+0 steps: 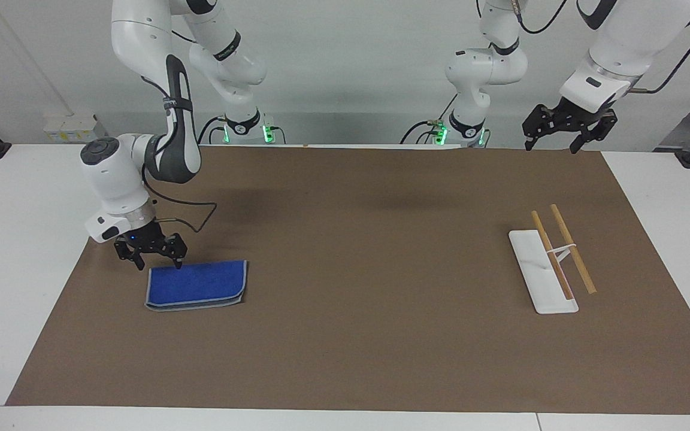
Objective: Right arm passes towel to left arm to hang
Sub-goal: 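Reach the right gripper to the blue towel's edge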
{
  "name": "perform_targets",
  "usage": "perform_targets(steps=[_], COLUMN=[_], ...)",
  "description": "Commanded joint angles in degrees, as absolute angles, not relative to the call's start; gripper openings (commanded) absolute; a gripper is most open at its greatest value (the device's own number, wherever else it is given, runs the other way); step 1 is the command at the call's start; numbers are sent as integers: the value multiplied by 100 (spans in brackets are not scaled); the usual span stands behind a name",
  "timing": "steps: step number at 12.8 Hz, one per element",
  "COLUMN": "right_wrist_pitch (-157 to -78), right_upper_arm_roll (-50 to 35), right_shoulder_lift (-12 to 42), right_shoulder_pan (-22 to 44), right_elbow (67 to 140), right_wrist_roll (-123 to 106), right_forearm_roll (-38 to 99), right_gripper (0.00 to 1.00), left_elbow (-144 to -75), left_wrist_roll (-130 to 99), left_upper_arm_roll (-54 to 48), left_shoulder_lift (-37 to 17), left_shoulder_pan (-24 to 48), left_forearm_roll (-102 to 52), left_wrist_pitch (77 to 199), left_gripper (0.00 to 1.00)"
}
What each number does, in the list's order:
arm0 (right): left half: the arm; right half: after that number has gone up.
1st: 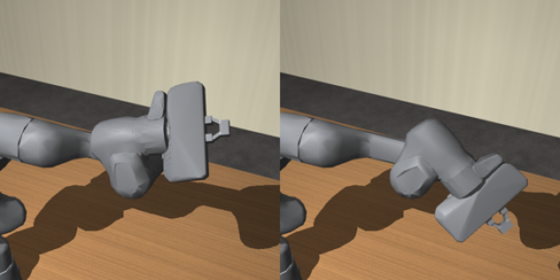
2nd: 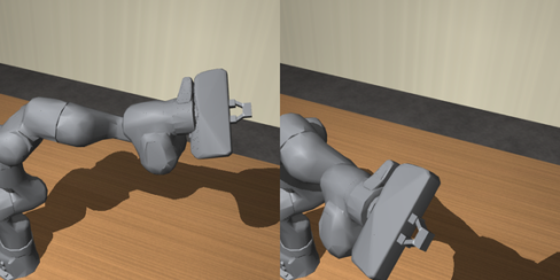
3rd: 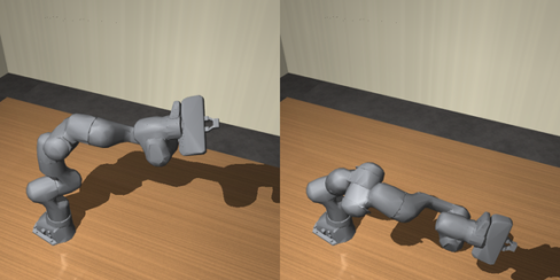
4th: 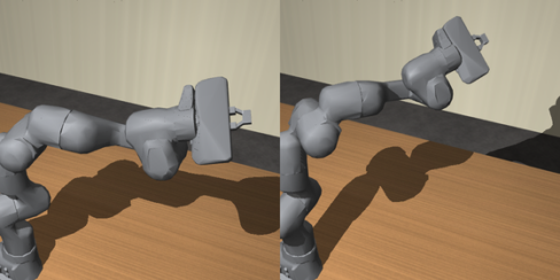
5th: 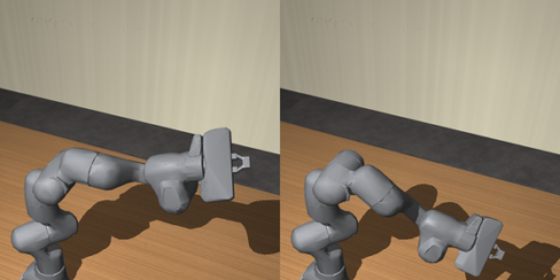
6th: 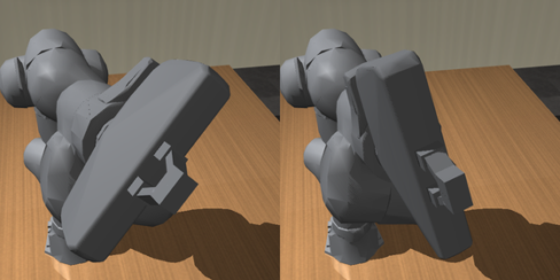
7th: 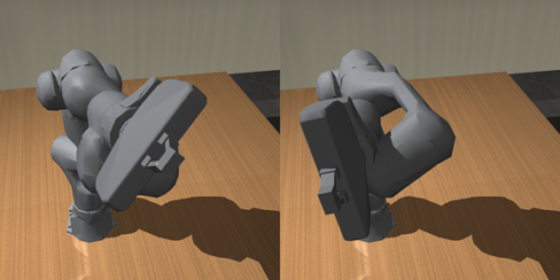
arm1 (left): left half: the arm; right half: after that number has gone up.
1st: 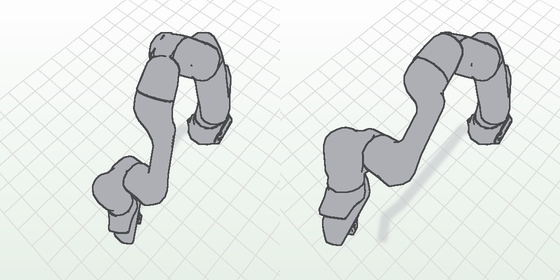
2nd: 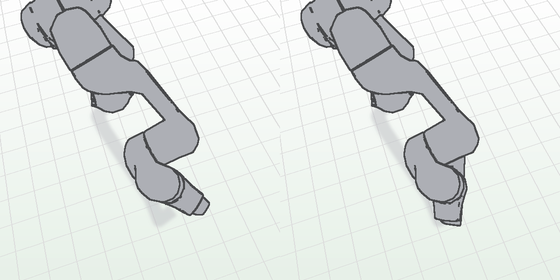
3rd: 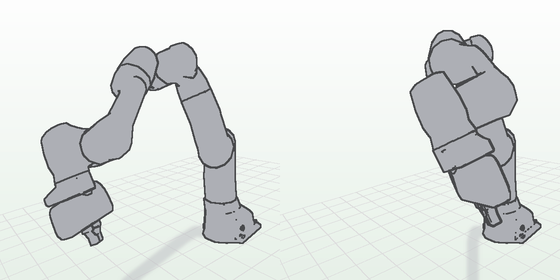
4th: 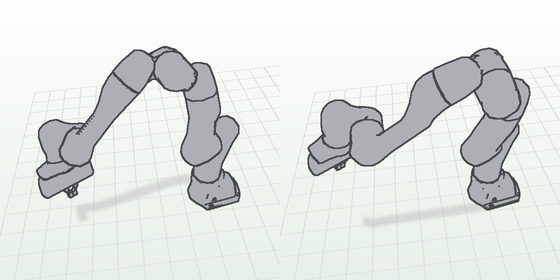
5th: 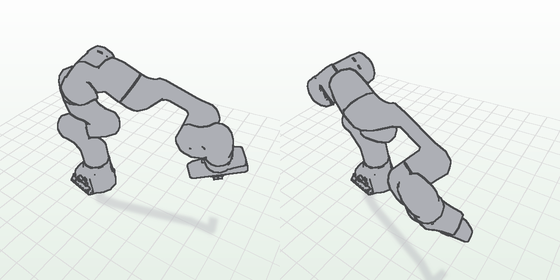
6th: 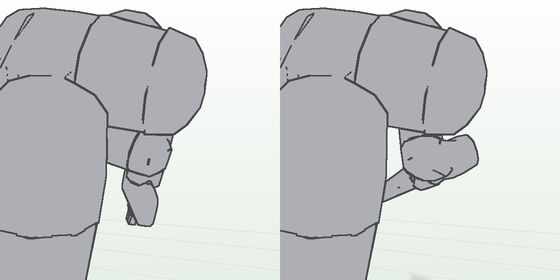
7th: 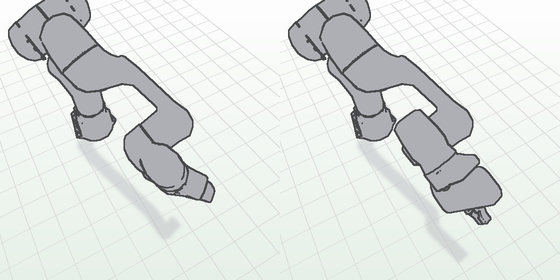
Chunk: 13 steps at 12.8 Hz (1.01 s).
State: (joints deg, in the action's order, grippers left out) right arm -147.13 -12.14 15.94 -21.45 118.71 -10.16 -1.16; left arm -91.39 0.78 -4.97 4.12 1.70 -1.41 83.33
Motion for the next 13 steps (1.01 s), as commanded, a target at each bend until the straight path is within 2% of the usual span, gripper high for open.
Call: perform_targets(steps=[1,11,12,13], right_wrist_pitch=[-15029,-15267,-15258,-15232], right_upper_arm_roll=[-1257,-1257,-1257,-1257], right_shoulder_lift=[1837,2153,2162,2162], right_shoulder_pan=[-2320,-2479,-2470,-2452], right_elbow=[11892,11892,11883,11865], right_wrist_roll=[-1125,-1099,-1099,-1081], right_forearm_roll=[-53,-62,-62,-62], right_gripper=[100,100,82,46], left_elbow=[-9237,-9237,-9237,-9237], left_wrist_roll=[105,105,105,105], left_upper_arm_roll=[-545,-545,-545,-554], left_shoulder_lift=[527,527,527,527], left_shoulder_pan=[79,79,79,79], left_forearm_roll=[-105,-105,-105,-105], left_wrist_pitch=[8288,8288,8279,8279], left_gripper=[100,100,100,100])
